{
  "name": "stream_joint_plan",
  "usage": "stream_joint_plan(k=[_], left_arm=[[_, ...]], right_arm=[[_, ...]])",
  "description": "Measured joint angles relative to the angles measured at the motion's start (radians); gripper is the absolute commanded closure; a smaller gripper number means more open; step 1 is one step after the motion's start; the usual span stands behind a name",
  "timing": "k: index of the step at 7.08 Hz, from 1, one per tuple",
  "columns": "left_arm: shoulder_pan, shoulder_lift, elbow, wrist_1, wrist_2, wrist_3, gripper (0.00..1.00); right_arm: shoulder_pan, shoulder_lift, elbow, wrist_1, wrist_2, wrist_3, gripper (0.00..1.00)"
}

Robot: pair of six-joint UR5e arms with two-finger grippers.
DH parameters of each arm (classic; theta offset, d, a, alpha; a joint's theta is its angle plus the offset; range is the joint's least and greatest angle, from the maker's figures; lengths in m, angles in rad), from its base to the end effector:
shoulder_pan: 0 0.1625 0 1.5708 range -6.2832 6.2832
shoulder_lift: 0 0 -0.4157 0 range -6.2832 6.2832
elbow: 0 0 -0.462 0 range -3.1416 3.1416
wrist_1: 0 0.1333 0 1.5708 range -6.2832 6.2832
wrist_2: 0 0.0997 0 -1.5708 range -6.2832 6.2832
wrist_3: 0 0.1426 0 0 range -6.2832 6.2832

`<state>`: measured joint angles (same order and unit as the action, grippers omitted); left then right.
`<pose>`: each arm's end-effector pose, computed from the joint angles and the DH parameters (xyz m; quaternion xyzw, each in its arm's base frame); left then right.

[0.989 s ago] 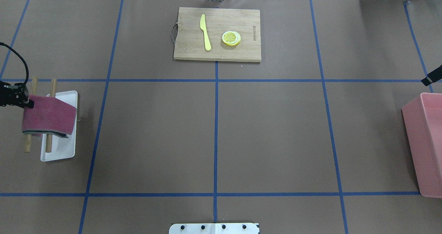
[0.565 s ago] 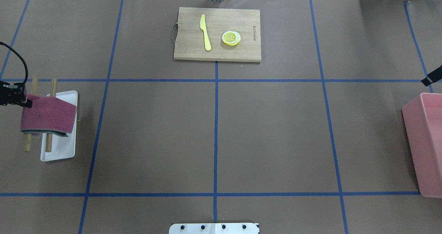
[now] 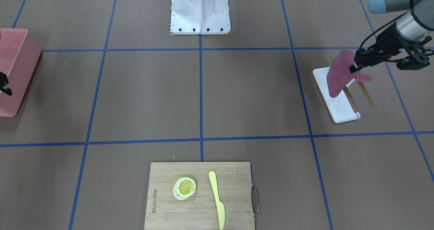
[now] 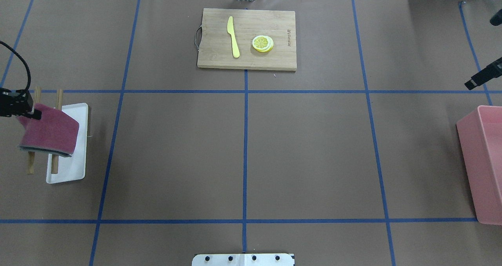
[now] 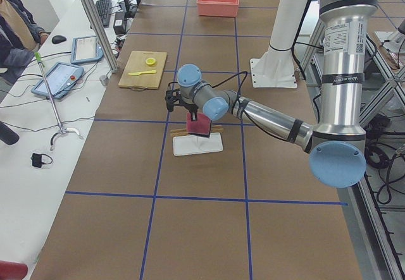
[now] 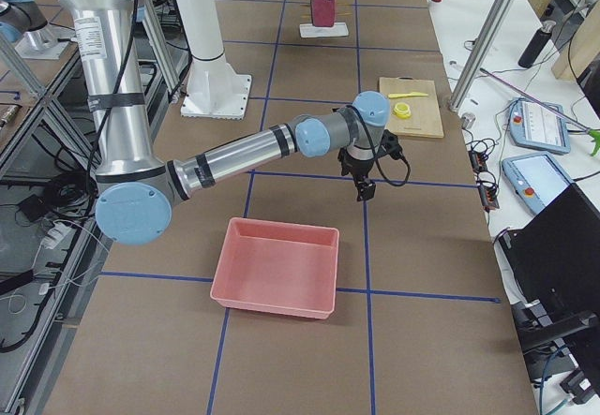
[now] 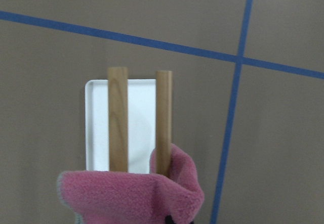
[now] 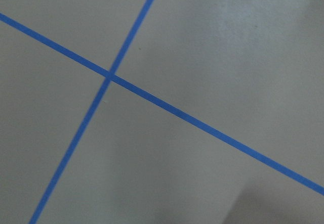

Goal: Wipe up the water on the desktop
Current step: 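Carry the cloth to table center with left gripper while right gripper approaches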

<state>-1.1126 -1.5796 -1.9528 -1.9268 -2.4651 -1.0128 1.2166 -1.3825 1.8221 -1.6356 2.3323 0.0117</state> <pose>0.2299 -0.5162 0.4000 -0.0262 0.5192 -0.0781 0.8507 -0.1845 -0.5997 0.4338 0.1036 -0.3905 -0.2237 0.8870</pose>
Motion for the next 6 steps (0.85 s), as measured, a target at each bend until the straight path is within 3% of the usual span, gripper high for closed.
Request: stream_joint_plan(k=[3,6], left_arm=[[0.036,-0.294,0.022,0.003,-0.012,-0.387,1.0],[0.21,-0.552,0.076,0.087,0.16,-0.65,1.0]], right_arm=[[-0.131,0.138,0.012,-0.001,0.002,0.063,0.0],[-0.236,0.213,0.106,0.013,-0.002,0.108,0.0]])
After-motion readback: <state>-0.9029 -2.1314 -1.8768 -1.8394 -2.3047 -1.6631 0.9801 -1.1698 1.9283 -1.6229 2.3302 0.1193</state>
